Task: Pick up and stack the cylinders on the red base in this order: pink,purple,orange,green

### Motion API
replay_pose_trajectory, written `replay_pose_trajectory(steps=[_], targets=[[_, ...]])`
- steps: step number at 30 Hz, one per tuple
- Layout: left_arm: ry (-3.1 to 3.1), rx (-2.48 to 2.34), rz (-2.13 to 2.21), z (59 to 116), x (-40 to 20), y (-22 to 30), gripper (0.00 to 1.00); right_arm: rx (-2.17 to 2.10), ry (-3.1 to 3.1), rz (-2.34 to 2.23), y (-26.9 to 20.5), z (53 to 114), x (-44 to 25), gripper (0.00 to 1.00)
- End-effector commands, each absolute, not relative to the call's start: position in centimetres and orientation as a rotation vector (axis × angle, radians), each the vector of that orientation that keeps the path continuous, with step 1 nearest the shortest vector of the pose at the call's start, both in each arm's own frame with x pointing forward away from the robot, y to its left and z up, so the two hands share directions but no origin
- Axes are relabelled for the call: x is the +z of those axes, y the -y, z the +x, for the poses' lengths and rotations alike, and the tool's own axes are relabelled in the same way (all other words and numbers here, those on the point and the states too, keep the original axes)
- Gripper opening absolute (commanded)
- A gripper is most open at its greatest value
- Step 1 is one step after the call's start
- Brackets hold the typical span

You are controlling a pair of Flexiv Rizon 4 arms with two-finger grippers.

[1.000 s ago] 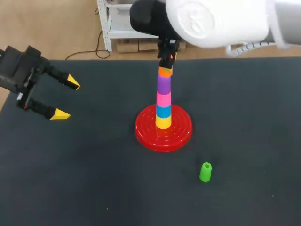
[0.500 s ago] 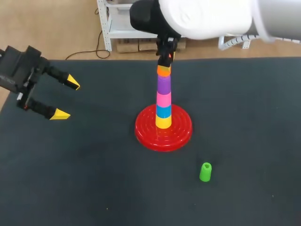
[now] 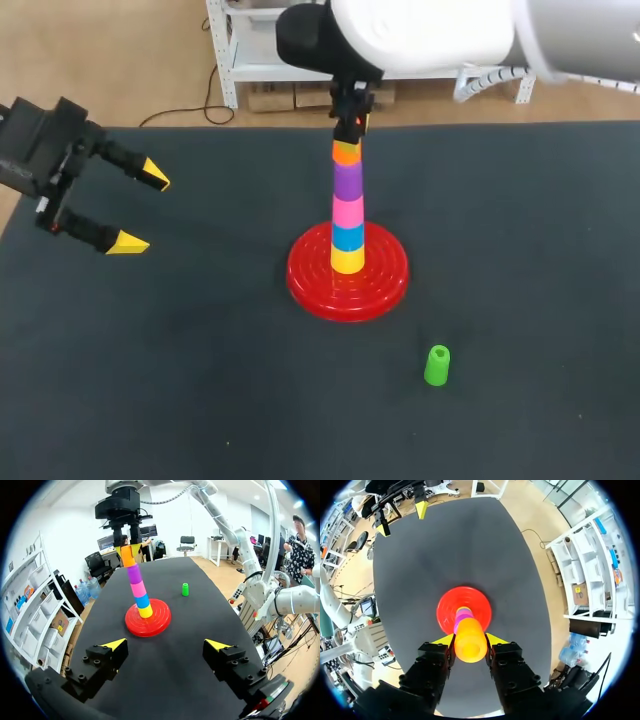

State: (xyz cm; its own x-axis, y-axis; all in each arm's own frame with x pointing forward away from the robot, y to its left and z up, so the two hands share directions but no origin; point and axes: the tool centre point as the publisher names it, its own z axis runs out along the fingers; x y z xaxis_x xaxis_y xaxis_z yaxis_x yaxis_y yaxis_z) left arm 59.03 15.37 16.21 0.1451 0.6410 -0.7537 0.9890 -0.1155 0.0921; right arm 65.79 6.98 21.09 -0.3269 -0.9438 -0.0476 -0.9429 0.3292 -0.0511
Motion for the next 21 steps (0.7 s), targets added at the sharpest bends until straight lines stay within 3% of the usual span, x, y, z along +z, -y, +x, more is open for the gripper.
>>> replay_pose_trajectory(steps=[1,21], targets=[[-1.554,-0.745,1.826,58.96,16.08,-15.43,1.0,-0.021,-2.507,-1.791,-7.21,65.75,20.79,0.0],[-1.554,-0.745,1.826,58.96,16.08,-15.43,1.0,-0.024,-2.498,-1.773,-6.7,65.2,21.32,0.0]])
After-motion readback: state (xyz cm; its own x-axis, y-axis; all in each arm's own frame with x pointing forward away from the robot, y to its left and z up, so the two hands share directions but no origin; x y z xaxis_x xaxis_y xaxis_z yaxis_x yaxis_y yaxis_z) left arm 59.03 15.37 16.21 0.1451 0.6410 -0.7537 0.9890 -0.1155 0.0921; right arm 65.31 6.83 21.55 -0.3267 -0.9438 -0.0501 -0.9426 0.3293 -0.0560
